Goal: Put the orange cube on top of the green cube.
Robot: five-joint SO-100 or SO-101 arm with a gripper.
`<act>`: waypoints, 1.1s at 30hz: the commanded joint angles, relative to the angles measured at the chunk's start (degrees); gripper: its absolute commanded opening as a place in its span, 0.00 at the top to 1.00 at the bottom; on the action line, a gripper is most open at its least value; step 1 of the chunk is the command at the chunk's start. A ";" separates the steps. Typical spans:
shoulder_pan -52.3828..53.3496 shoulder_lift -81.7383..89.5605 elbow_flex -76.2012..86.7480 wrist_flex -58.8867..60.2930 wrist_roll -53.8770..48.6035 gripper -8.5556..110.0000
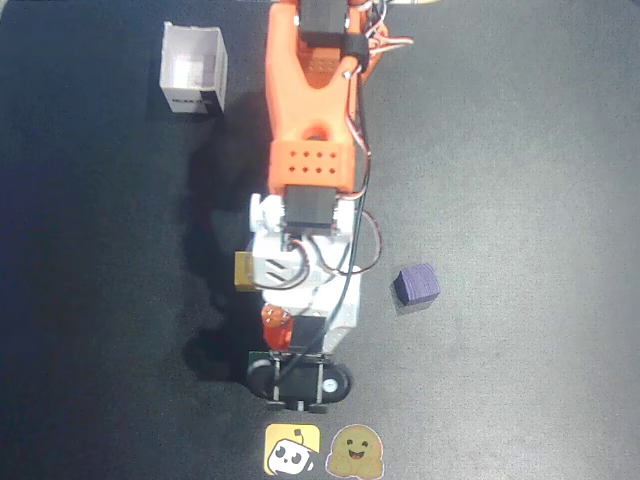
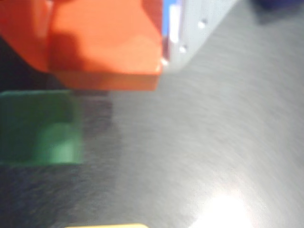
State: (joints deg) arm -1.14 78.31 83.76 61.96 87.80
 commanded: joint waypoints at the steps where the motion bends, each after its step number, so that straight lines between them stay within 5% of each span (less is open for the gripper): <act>1: 1.58 3.08 -1.41 0.44 -4.31 0.88; 33: 6.50 -9.58 -11.78 0.53 -0.62 0.88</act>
State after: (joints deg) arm 5.36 68.29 75.06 63.46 86.66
